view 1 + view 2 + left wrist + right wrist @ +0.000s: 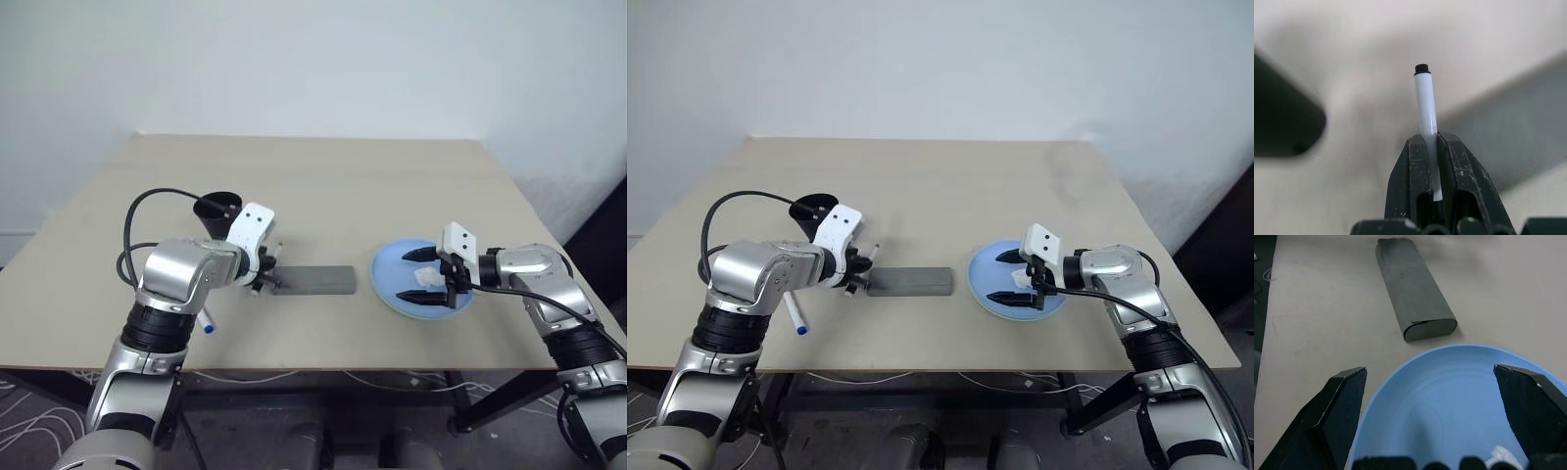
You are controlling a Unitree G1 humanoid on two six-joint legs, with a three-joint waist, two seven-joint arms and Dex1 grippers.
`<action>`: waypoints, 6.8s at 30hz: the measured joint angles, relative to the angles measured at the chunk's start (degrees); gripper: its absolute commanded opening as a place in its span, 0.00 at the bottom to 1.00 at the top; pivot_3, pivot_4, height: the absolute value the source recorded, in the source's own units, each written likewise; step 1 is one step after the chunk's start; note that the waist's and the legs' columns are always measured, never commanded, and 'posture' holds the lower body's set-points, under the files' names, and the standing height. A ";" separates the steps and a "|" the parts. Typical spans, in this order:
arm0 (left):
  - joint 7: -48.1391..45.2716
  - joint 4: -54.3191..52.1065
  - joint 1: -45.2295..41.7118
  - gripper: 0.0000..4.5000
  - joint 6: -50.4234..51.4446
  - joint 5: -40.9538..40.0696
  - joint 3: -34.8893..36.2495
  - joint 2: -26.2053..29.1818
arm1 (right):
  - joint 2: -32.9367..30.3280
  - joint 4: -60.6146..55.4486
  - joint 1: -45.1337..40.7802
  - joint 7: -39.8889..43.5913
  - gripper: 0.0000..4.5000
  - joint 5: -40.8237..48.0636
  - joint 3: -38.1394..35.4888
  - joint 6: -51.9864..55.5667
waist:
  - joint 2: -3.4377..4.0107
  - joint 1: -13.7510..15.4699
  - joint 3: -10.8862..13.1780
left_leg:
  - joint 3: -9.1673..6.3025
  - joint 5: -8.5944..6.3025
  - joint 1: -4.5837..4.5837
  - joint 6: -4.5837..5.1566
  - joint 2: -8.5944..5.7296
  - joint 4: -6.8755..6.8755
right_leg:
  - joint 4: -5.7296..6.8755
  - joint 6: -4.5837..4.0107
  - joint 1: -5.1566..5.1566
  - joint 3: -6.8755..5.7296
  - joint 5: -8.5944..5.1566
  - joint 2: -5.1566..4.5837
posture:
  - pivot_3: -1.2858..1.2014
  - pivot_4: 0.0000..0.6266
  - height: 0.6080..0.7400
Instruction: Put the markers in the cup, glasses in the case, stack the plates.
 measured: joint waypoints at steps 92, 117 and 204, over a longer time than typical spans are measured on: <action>18.40 27.35 1.79 0.64 -66.58 17.84 17.37 -10.74 | 1.30 -1.23 0.40 -0.68 1.00 -0.03 0.25 1.85 | -0.08 0.18 -0.05 | 0.02 0.06 -0.06 0.25 -0.01 0.10 | -0.22 -0.12 0.16 -0.19 0.48 0.01 | 0.52 0.00 0.71; 24.10 -3.03 0.40 0.64 20.20 9.78 35.54 -14.53 | 2.20 -1.06 0.64 0.01 1.00 -0.01 0.65 2.05 | -0.16 -0.30 -0.02 | -0.05 0.45 0.05 -0.39 -0.01 -0.03 | -0.12 0.13 0.13 -0.10 0.33 0.12 | 0.52 0.00 0.71; 33.88 5.26 -2.80 0.02 -15.40 -13.62 21.80 5.39 | 3.06 0.07 0.07 -0.69 1.00 -0.22 0.85 0.43 | -0.64 0.16 -0.16 | 0.30 0.88 -0.11 -1.09 -0.02 -1.12 | -0.28 -0.48 -0.57 0.17 0.68 0.18 | 0.52 0.00 0.71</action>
